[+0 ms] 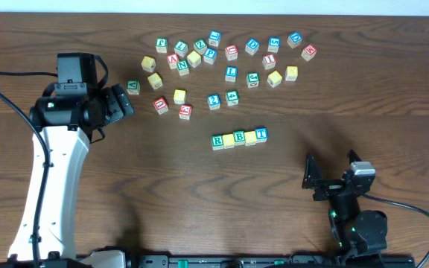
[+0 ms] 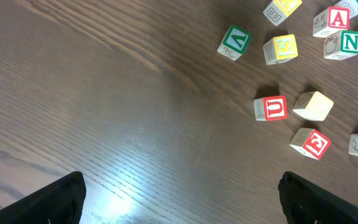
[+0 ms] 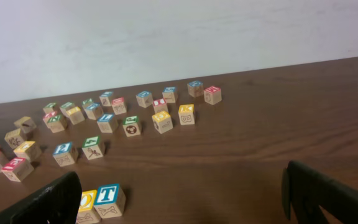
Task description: Spell out ROBOT
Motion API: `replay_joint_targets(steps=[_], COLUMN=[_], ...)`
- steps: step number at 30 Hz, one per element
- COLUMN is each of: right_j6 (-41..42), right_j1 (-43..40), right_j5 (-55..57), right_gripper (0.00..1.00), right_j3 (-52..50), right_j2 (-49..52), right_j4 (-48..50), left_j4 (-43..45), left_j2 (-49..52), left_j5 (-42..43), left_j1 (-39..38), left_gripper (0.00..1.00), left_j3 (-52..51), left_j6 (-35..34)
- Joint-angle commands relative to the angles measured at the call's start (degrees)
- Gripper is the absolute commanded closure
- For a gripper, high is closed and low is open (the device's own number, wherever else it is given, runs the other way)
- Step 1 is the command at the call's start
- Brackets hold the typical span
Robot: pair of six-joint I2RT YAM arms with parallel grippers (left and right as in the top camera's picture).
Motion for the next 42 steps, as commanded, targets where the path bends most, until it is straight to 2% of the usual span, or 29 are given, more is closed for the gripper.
replay_joint_targets(steps=[1, 12, 23, 27, 29, 35, 36, 42], right_j6=[0.0, 0.0, 0.0, 0.0, -0.1, 0.0, -0.1, -0.1], right_j1=[-0.5, -0.5, -0.5, -0.5, -0.5, -0.5, -0.5, -0.5], right_j5=[-0.1, -0.1, -0.1, -0.1, -0.1, -0.1, -0.1, -0.1], right_gripper=[0.01, 0.01, 0.01, 0.01, 0.01, 0.01, 0.01, 0.01], right_j3=[-0.3, -0.3, -0.3, -0.3, -0.3, -0.3, -0.3, -0.3], right_j2=[-0.4, -0.4, -0.4, -0.4, -0.4, -0.4, -0.4, -0.4], right_j4=[0.0, 0.0, 0.0, 0.0, 0.0, 0.0, 0.0, 0.0], left_j4=[-0.2, -0.2, -0.9, 0.0, 3.1, 27.9, 34.9, 49.2], left_j2=[0.2, -1.7, -16.5, -25.8, -30.0, -45.4, -49.6, -62.0], left_j5=[-0.5, -0.5, -2.9, -3.9, -4.0, -3.9, -3.9, -4.0], left_j1=[0.2, 0.2, 0.2, 0.2, 0.2, 0.2, 0.2, 0.2], left_gripper=[0.03, 0.02, 0.03, 0.02, 0.02, 0.02, 0.02, 0.02], left_j3=[0.1, -0.4, -2.8, -9.7, -13.7, -33.6, -39.6, -54.4], left_j6=[0.4, 0.4, 0.6, 0.6, 0.6, 0.6, 0.6, 1.9])
